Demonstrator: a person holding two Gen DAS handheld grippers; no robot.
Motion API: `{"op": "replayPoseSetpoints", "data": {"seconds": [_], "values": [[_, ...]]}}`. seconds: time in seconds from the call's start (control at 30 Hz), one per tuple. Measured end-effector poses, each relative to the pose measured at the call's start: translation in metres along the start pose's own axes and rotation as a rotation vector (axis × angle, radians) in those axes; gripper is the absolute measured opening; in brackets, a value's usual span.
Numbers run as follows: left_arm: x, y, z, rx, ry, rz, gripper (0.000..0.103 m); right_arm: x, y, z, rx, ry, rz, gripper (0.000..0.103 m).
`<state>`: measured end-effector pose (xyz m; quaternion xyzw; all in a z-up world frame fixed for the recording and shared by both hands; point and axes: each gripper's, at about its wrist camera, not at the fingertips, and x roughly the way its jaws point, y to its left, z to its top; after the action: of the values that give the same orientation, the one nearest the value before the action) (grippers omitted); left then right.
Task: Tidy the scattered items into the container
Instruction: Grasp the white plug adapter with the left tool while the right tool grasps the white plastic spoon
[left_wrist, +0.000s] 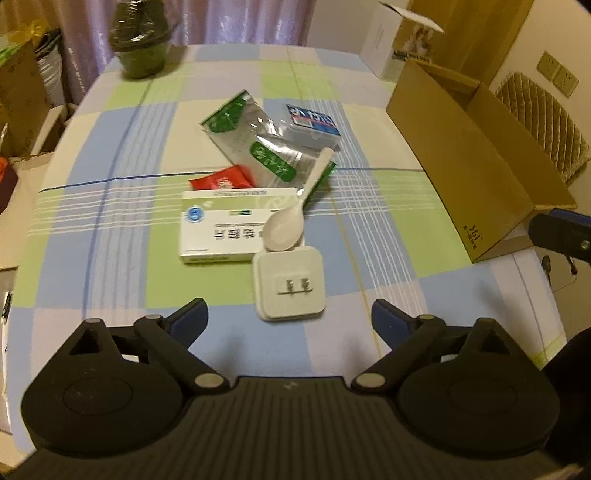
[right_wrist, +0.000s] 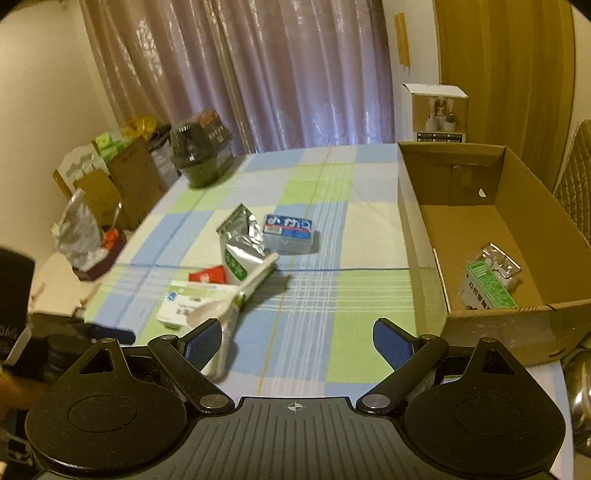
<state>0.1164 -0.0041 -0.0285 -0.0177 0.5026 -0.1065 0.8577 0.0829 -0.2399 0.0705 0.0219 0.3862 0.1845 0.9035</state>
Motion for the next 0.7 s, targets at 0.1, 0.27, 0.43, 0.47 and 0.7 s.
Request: {"op": "replayPoseSetpoints", "data": {"seconds": [0.1, 0.27, 0.43, 0.47, 0.7], "values": [[0.017, -0.008, 0.006, 0.033, 0.013, 0.011, 0.087, 0.009, -0.003, -0.003, -0.007, 0.014, -0.006, 0.094], [0.042, -0.009, 0.011, 0.026, 0.043, 0.02, 0.082, 0.022, -0.007, -0.008, -0.007, 0.038, -0.005, 0.094], [0.063, -0.005, 0.013, 0.014, 0.084, 0.023, 0.077, 0.033, -0.009, -0.011, 0.005, 0.058, -0.001, 0.094], [0.067, -0.005, 0.014, 0.017, 0.089, 0.022, 0.076, 0.035, -0.009, -0.011, 0.006, 0.06, -0.001, 0.094], [0.078, -0.001, 0.015, 0.011, 0.093, 0.01, 0.067, 0.046, -0.005, -0.013, 0.002, 0.08, 0.005, 0.094]]}}
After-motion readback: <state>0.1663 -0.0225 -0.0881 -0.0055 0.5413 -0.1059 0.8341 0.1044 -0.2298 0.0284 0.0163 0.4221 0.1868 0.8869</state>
